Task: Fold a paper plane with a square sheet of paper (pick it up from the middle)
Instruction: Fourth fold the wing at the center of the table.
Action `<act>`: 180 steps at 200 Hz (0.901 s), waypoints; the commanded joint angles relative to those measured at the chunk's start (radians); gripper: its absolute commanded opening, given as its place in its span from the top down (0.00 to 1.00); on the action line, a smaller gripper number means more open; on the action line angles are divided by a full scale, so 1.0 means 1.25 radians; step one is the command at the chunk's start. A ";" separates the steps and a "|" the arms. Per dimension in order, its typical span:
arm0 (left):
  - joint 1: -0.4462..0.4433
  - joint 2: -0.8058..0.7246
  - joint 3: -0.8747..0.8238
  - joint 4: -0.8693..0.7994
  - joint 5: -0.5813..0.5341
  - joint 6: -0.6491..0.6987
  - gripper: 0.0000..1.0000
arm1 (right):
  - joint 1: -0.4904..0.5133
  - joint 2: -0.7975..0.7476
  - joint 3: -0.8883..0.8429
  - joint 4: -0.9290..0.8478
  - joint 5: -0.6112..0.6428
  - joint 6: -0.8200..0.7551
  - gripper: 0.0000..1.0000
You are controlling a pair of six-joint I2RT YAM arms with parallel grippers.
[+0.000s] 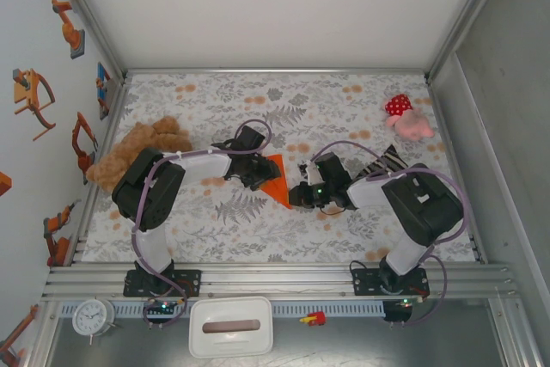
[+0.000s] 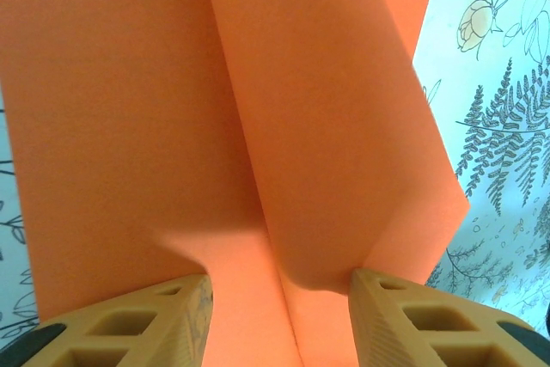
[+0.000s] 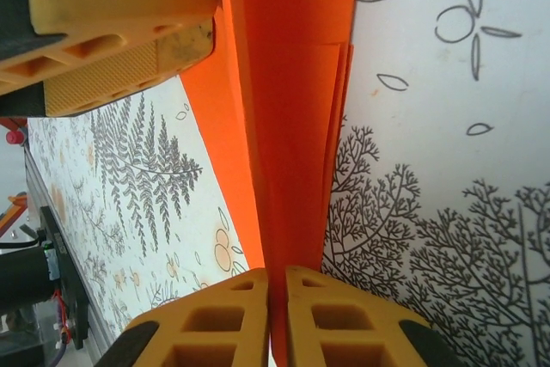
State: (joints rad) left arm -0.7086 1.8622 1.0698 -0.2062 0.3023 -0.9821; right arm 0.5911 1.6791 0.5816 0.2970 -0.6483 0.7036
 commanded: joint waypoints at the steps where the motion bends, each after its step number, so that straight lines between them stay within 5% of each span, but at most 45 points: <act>1: -0.006 0.047 -0.022 -0.083 -0.043 0.006 0.53 | -0.004 0.018 0.006 0.007 -0.024 -0.007 0.91; 78: -0.005 0.066 -0.014 -0.099 -0.040 0.008 0.54 | -0.004 0.032 0.000 0.009 -0.016 -0.009 0.93; 180: -0.005 0.079 0.000 -0.131 -0.038 0.024 0.53 | -0.004 -0.055 0.009 -0.067 -0.004 -0.016 0.83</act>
State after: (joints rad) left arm -0.7082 1.8809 1.1015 -0.2508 0.3016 -0.9783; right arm 0.5842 1.6070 0.5816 0.2359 -0.6613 0.6956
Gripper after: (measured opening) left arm 0.468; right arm 0.168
